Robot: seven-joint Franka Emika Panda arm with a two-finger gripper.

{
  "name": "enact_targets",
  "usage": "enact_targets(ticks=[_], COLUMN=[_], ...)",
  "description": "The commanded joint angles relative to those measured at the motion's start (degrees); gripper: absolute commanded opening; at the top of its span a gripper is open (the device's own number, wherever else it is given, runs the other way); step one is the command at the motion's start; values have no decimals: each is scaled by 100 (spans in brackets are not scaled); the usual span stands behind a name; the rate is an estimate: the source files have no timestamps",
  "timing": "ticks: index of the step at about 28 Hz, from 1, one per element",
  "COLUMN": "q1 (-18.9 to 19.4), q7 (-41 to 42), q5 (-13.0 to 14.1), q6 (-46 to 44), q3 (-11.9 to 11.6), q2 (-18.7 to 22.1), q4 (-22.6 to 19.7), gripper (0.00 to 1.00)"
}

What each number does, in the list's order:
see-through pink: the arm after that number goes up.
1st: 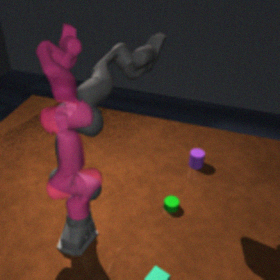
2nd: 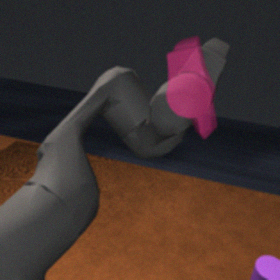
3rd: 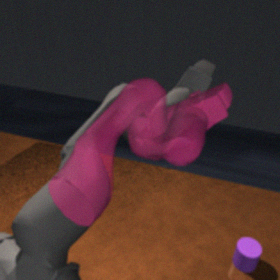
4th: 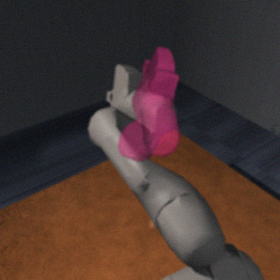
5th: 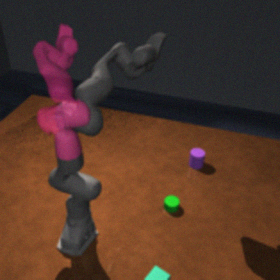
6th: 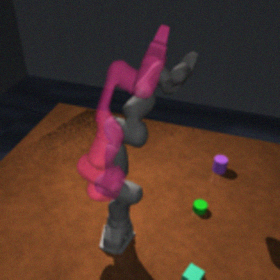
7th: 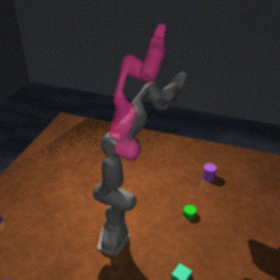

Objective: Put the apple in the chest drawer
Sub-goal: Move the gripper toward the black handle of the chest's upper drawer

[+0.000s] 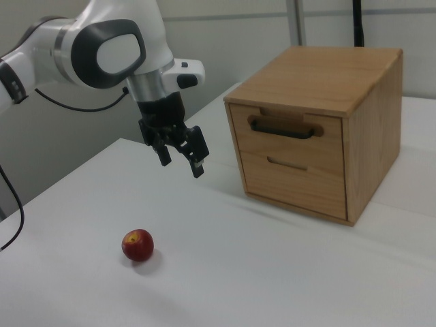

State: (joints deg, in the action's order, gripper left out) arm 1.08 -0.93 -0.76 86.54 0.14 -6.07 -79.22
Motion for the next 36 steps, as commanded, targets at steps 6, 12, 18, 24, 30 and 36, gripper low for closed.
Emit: enact_targets(ticks=[6,12,18,24,30,36], q1=[120,-116,-345,-477,-512,-784], q7=[84,-434,-1777,-3517,-5565,-7481], q5=[146,190,489,621,621,630], q6=[-181,-120,1082,2199,3517,4871], q3=[-137,-85,-67,-58,-32,284], q2=[-43,158,1326,2136,2672,2787], q4=[161,65,-1357,-2387,-3318,-3802], gripper=[100,100,100,100,100,100])
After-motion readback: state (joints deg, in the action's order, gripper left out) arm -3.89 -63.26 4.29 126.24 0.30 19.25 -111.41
